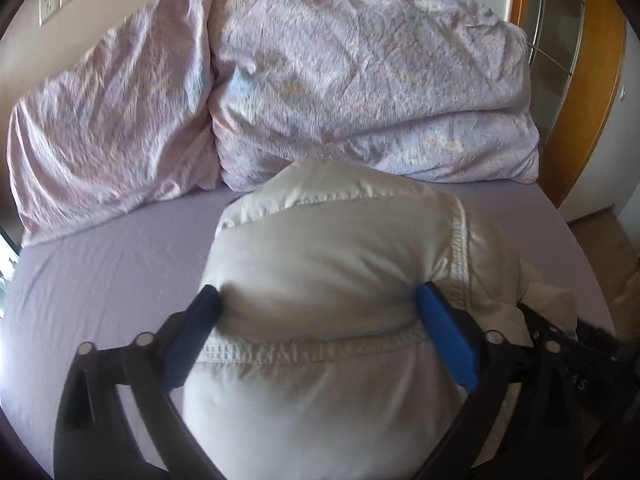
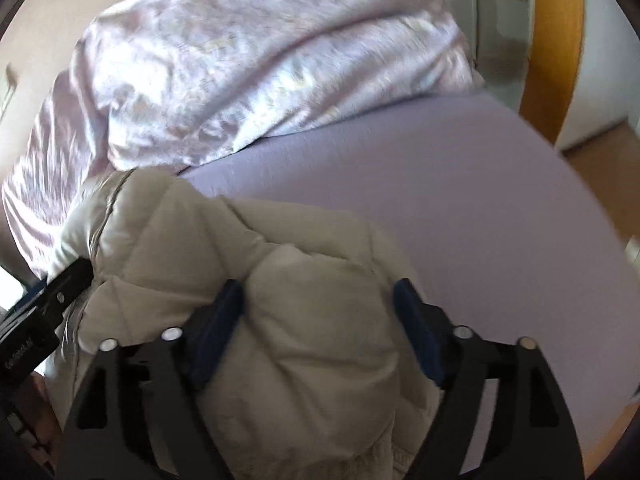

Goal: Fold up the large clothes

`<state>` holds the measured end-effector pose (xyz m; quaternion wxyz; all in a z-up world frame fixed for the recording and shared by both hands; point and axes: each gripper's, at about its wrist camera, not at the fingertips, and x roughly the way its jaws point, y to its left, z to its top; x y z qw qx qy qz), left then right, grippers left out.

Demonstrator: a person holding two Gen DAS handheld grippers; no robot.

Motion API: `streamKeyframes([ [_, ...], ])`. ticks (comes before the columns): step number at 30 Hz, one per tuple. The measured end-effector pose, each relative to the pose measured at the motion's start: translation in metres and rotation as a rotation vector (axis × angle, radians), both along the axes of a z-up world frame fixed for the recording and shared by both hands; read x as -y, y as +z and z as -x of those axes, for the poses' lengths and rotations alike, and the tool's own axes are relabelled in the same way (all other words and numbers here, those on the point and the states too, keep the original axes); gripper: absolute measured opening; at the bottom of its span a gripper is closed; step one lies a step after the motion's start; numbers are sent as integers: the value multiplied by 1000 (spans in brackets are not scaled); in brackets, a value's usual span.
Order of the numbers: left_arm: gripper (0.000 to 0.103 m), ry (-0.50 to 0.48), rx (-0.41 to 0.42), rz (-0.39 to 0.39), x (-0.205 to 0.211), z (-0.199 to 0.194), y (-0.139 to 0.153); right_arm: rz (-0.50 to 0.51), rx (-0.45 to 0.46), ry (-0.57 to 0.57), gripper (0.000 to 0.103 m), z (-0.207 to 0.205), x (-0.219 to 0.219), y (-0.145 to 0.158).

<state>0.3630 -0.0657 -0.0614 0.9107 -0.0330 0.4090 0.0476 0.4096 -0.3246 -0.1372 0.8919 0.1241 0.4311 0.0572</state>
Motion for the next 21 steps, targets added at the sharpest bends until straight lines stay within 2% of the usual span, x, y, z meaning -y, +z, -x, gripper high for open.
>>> streamKeyframes([
  [2,101,-1,7,15,-2,-1,-8,-21,-7,-5,86,-1,3,-5],
  [9,101,10,39,8,-2,0,-25,100,45,-2,87,-1,-14,-14],
  [21,101,21,99,-29,2,6,-40,120,81,-26,92,0,-15,-26],
])
